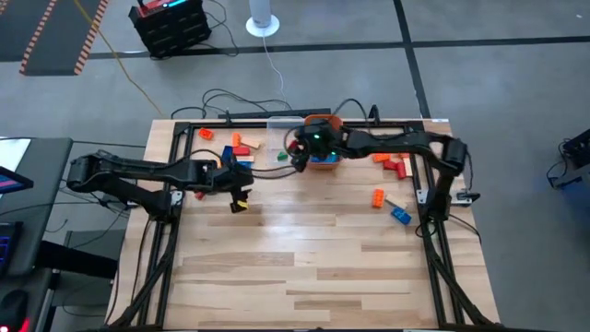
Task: Sort blocks by size
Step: Put the red half-circle block into the clear bin, then put the blue square game piece into the clear bin
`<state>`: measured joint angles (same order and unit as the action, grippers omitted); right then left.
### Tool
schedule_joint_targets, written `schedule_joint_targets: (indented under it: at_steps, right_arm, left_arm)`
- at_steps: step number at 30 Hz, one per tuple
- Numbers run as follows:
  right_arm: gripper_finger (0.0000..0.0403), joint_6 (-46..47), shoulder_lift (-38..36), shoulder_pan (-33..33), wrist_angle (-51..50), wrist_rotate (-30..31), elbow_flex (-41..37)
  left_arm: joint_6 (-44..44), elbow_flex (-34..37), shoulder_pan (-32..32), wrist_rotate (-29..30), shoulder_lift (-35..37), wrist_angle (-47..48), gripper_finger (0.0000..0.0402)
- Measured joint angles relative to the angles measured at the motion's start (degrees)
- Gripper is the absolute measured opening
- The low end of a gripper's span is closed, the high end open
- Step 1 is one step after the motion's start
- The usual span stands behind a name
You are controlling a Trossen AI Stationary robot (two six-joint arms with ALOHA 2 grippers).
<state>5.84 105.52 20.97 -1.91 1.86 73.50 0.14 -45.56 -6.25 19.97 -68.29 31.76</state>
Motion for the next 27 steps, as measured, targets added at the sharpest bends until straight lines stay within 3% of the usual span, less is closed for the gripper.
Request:
schedule_joint_targets:
  at_steps: [6, 16, 23, 27]
  right_arm:
    - [0.0217, -2.91, 3.0, 0.97, -5.72, -2.3, 5.66]
    - [0.0226, -7.96, -5.25, -2.46, -16.7, -2.17, 5.94]
    - [0.0226, -8.56, -10.25, -9.51, -15.41, -2.15, -2.04]
    - [0.0226, -5.56, -12.19, -13.38, -8.0, -0.75, -8.86]
  left_arm:
    - [1.13, 0.0, -3.8, 0.02, -1.33, 4.89, 0.0222]
    - [12.14, 0.0, -11.04, -2.33, -5.9, 2.72, 0.0222]
    - [18.51, 0.37, -17.46, -8.73, -5.97, -1.64, 0.0222]
    - [18.64, 2.69, -19.95, -9.06, -6.85, -6.23, 0.0222]
